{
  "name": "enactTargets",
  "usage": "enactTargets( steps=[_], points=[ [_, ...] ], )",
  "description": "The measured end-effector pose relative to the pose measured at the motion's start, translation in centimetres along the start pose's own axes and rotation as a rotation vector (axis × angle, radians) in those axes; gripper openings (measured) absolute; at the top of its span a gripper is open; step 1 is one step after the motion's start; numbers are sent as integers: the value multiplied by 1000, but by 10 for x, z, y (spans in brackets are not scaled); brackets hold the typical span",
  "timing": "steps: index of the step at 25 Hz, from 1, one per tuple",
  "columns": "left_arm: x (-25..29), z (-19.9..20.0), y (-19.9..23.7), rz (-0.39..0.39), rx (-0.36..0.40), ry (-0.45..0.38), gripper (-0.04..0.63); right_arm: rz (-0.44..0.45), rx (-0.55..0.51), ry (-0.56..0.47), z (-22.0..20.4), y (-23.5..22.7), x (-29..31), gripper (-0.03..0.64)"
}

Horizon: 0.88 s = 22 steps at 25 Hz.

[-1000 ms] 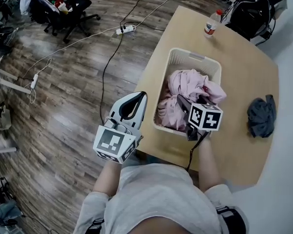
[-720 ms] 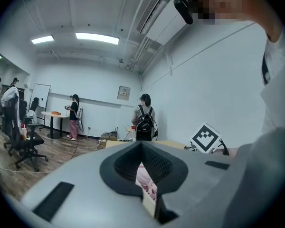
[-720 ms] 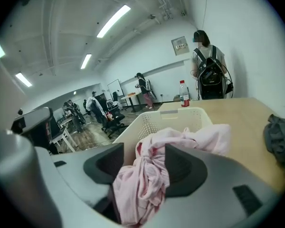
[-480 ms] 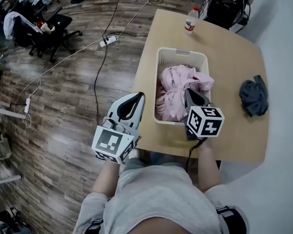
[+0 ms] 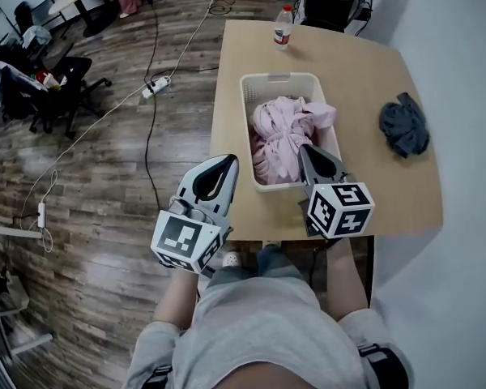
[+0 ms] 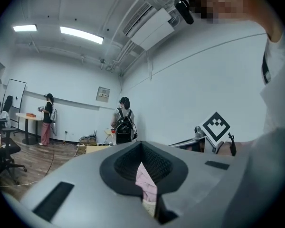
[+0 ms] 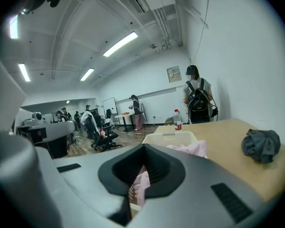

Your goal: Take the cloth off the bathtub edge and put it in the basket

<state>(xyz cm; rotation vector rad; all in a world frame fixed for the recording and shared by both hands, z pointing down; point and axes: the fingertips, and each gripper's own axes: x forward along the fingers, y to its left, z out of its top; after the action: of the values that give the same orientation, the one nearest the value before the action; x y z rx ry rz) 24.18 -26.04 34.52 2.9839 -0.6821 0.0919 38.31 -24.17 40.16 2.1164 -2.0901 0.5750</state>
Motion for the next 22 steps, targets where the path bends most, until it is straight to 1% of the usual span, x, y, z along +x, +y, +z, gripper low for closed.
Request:
enactTargets(
  steps=[9, 14, 17, 22],
  points=[
    [-19, -2, -28, -151, 30, -3, -3, -78, -14, -151, 13, 34, -61, 9],
    [-28, -4, -43, -224, 39, -8, -3, -96, 11, -201, 13, 50, -89, 9],
    [-32, -6, -52, -259, 39, -6, -3, -100, 29, -224, 12, 59, -103, 9],
    [-33, -5, -65, -292, 47, -9, -3, -97, 19, -258, 14, 67, -118, 9]
  ],
)
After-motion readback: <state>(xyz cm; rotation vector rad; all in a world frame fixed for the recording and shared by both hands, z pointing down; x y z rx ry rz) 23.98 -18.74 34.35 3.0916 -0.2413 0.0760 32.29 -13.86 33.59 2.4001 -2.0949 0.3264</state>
